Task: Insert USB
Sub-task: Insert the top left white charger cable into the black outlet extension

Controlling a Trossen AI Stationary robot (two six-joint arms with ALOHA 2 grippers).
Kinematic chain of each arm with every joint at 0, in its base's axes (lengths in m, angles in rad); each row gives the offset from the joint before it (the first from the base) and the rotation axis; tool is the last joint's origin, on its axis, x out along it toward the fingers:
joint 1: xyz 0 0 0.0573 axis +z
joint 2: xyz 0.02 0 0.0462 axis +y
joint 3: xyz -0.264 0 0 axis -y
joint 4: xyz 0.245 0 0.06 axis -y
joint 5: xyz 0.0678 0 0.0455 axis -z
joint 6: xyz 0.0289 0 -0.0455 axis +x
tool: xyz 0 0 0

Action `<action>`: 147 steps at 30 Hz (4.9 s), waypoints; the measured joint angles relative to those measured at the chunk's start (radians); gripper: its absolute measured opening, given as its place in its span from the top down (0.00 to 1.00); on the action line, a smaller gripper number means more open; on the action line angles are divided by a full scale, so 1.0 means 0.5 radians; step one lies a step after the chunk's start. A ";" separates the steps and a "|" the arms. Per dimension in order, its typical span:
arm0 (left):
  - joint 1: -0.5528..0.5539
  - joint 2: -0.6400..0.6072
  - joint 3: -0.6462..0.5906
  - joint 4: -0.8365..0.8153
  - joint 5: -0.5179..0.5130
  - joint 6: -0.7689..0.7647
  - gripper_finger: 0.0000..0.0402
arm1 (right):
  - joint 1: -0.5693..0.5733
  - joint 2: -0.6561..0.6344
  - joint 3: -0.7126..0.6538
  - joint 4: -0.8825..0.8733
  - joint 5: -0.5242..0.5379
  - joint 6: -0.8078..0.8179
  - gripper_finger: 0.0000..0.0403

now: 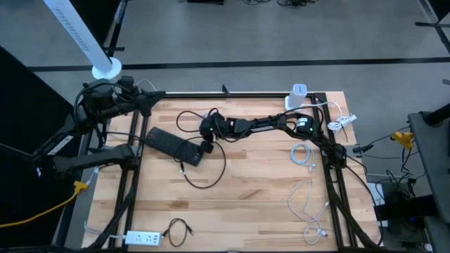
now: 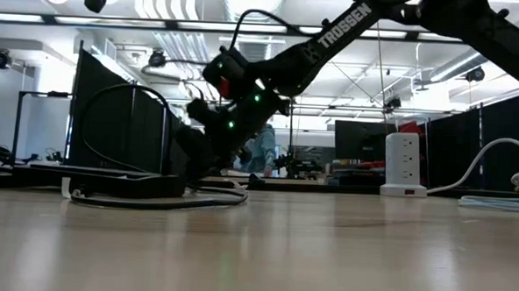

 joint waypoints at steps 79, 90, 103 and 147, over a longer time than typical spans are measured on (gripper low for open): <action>-0.004 -0.059 -0.481 0.164 0.446 0.358 1.00 | -0.046 -0.381 -0.246 -0.308 -0.311 -0.128 0.97; -0.072 -0.042 -0.738 0.587 0.501 0.374 1.00 | -0.032 -0.846 -0.248 -0.359 -0.331 -0.326 0.99; -0.256 0.290 -0.818 1.447 0.508 0.398 0.81 | -0.032 -1.207 -0.246 -0.261 -0.270 -0.376 0.99; -0.379 0.843 -0.101 0.791 0.557 1.511 0.77 | 0.077 -1.390 -0.248 -0.384 -0.377 -0.325 0.99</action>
